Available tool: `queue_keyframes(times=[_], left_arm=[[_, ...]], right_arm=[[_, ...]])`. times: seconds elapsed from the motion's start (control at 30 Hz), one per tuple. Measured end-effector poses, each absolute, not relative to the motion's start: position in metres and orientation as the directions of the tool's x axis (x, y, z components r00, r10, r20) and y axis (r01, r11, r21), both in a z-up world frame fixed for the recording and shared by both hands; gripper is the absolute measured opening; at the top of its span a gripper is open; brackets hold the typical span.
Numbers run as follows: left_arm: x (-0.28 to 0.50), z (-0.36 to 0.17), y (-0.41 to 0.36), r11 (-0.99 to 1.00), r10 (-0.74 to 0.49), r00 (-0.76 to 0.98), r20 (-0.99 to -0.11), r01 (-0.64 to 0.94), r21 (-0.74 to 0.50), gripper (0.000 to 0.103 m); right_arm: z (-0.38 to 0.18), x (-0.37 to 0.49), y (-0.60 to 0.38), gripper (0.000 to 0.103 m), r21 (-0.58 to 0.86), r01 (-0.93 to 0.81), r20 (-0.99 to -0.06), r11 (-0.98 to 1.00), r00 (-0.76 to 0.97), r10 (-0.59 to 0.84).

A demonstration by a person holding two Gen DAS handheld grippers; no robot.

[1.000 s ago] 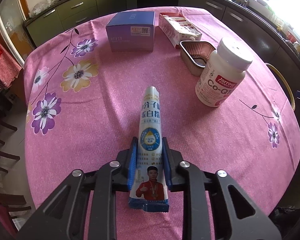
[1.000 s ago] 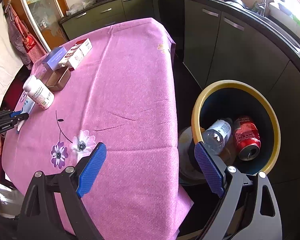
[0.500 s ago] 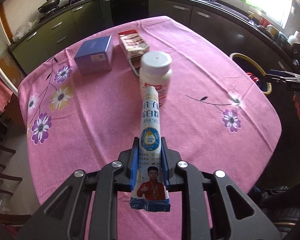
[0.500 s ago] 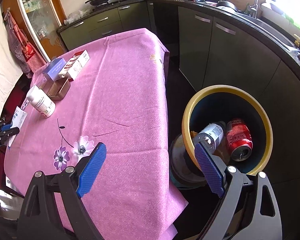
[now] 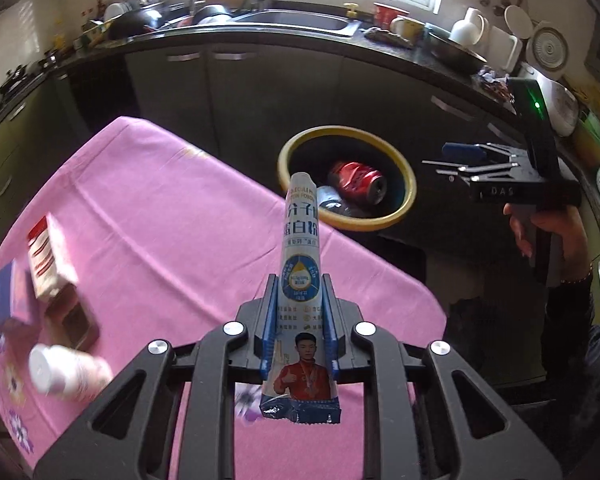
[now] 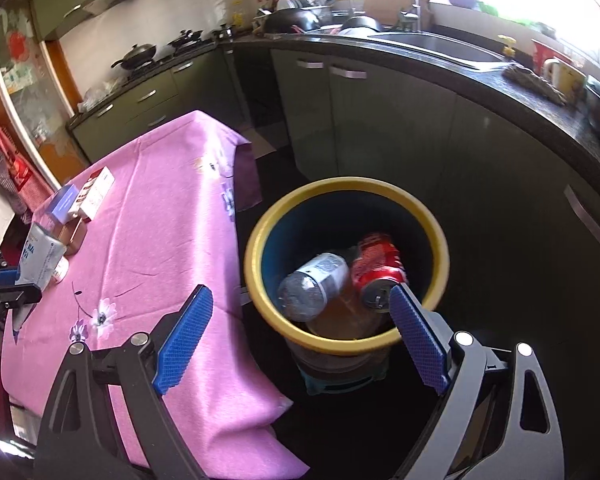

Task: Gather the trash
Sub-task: 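Carry the sachet over the bin and open the left gripper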

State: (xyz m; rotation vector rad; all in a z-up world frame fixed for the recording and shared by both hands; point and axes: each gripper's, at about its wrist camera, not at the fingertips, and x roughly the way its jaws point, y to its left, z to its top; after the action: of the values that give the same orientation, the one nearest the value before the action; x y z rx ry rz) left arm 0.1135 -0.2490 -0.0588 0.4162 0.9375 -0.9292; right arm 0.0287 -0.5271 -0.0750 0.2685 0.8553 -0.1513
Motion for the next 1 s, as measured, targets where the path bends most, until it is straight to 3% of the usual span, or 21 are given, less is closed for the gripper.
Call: queue_keyframes(times=[0.4, 0.57, 0.7, 0.77, 0.9, 1.0], left_arm=[[0.191, -0.135, -0.443, 0.482, -0.458, 0.116, -0.881, 0.865, -0.137, 0.019], [0.215, -0.163, -0.482, 0.523, -0.415, 0.133, -0.900, 0.845, -0.116, 0.029], [0.211, -0.155, -0.468, 0.547, -0.442, 0.128, -0.888, 0.823, -0.153, 0.052], [0.199, -0.137, -0.446, 0.544, -0.465, 0.162, -0.870, 0.828, -0.136, 0.054], [0.170, -0.091, -0.376, 0.567, -0.540, 0.252, -0.803, 0.814, -0.126, 0.072], [0.149, -0.062, -0.316, 0.595, -0.591, 0.314, -0.743, 0.791, -0.139, 0.076]], right_arm=[[-0.098, -0.025, -0.611, 0.089, 0.222, 0.415, -0.781, 0.882, 0.617, -0.094], [-0.099, -0.029, -0.616, 0.089, 0.221, 0.423, -0.785, 0.879, 0.612, -0.097], [-0.096, -0.028, -0.610, 0.090, 0.215, 0.406, -0.785, 0.888, 0.613, -0.091], [-0.095, -0.026, -0.606, 0.090, 0.213, 0.397, -0.787, 0.893, 0.611, -0.084], [-0.097, -0.013, -0.591, 0.090, 0.218, 0.363, -0.792, 0.906, 0.608, -0.053], [-0.100, 0.003, -0.570, 0.090, 0.224, 0.307, -0.796, 0.925, 0.605, -0.007]])
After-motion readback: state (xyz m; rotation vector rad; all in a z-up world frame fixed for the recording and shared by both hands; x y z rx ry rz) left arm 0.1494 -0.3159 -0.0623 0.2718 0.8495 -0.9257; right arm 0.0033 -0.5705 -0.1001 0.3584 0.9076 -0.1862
